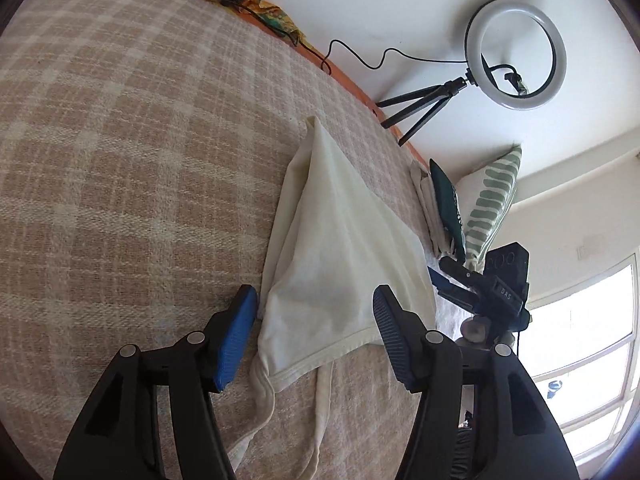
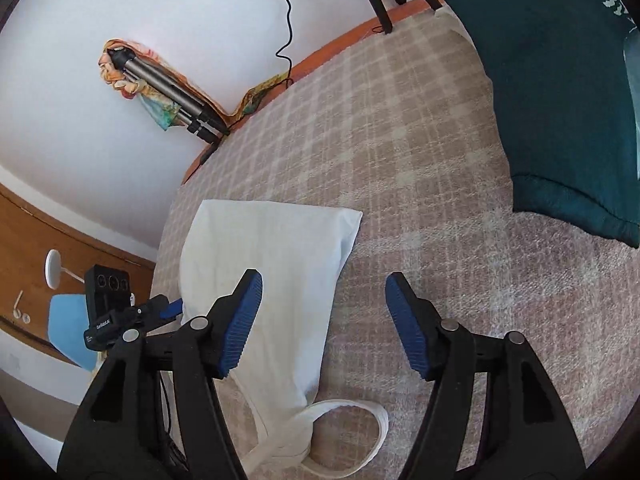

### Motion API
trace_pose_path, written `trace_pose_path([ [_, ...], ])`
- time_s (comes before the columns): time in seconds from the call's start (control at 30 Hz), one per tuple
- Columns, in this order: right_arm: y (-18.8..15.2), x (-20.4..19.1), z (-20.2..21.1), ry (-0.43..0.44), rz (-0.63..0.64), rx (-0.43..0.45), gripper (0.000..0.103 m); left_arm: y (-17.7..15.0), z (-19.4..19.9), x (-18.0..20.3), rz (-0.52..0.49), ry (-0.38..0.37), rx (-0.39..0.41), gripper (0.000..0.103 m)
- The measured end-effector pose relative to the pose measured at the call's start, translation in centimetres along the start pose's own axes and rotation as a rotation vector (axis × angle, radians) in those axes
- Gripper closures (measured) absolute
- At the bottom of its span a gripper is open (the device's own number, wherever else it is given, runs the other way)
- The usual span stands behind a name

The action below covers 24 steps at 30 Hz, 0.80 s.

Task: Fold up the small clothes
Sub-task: 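Open both tools and release the folded camisole on the bedspread, then grasp the folded camisole with both tools and lift it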

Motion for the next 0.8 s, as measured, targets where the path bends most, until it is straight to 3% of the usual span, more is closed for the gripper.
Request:
trace_pose_path([
  [0.17,1.6,-0.5,-1.6,0.067,-0.001,0.055,0.035,0.5,-0.4,0.6,-0.006,-0.053,0.016,0.046],
  [0.33,2.0,-0.8,-3.2,0.114,-0.024,0.029,0.045,0.8,-1.2,1.5,-0.031,-0.068,0.003,0.049],
  [0.4,2.0,-0.7,-3.7,0.115,-0.039,0.027,0.053,0.7,-1.7,1.6,-0.032,-0.072,-0.01,0.058],
  [0.47,1.9,-0.6,-4.2,0.106,-0.051,0.013,0.078,0.7,-2.3,1.7,-0.021,-0.074,-0.02,0.074],
  [0.53,1.9,-0.7,-4.5,0.081,-0.042,0.009,0.089,0.6,-2.8,1.6,-0.016,-0.063,-0.025,0.082],
  [0.8,3.3,-6.1,-2.2,0.007,0.141,0.073,0.093,0.4,-1.4,3.4,-0.088,-0.022,0.025,0.09],
])
Point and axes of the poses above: each gripper's, at about its wrist camera, not at the fingertips, and z roughly against the way its jaws point, x to its right, y to its top, the point moved 8 cm from there along -z, roughly the way its jaws point, and after that the axes turned 12 degrees about y, right-handed, at the moved point
